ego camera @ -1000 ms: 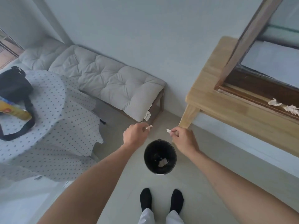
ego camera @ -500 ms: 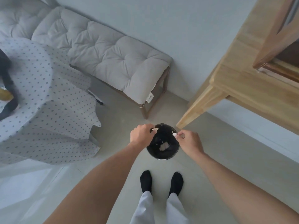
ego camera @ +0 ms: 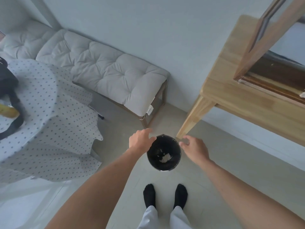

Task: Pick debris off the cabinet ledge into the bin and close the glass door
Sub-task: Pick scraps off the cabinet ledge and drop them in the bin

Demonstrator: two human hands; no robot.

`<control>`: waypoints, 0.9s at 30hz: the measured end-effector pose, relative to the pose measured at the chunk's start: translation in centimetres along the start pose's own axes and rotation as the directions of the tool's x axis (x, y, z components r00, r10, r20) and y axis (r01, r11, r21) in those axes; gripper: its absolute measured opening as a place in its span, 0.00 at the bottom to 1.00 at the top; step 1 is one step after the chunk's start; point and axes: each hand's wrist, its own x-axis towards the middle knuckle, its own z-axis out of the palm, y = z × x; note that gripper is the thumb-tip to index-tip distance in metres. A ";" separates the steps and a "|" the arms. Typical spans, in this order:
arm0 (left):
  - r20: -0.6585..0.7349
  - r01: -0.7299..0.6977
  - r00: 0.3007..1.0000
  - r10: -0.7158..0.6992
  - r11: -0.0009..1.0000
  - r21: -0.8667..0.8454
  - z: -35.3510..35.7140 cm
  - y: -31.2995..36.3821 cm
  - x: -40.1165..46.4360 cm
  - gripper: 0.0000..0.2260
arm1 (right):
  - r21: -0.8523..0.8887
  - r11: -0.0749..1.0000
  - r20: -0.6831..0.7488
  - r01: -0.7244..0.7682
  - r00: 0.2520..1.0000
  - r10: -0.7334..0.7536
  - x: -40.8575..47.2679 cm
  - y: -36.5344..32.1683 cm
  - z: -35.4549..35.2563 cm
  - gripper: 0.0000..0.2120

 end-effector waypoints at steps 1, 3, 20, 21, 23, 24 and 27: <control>-0.006 -0.005 1.000 0.005 1.000 0.003 -0.6 0.4 -0.2 0.18 | -0.003 1.000 -0.010 0.003 1.000 -0.003 -0.4 -0.2 -0.6 0.21; -0.019 -0.012 1.000 0.012 1.000 -0.004 -2.0 1.4 -0.8 0.17 | -0.013 1.000 -0.033 0.008 0.999 -0.009 -1.1 -0.7 -2.0 0.22; -0.213 -0.318 0.928 0.307 0.948 -0.019 -14.8 13.4 -4.3 0.30 | 0.060 0.990 -0.334 0.131 0.937 -0.104 -8.4 -5.7 -15.4 0.24; -0.228 -0.336 0.917 0.326 0.942 -0.004 -15.5 14.3 -4.3 0.29 | 0.070 0.988 -0.358 0.139 0.928 -0.105 -8.7 -5.9 -16.1 0.23; -0.251 -0.378 0.895 0.370 0.926 0.018 -16.6 15.8 -4.5 0.29 | 0.089 0.984 -0.406 0.156 0.907 -0.107 -9.0 -6.2 -17.5 0.22; -0.252 -0.395 0.886 0.388 0.918 0.024 -17.1 16.6 -4.6 0.30 | 0.096 0.981 -0.431 0.166 0.896 -0.110 -9.2 -6.3 -18.1 0.21; -0.257 -0.438 0.864 0.433 0.898 0.038 -18.0 18.6 -5.0 0.33 | 0.111 0.976 -0.502 0.189 0.858 -0.108 -9.7 -6.2 -20.1 0.22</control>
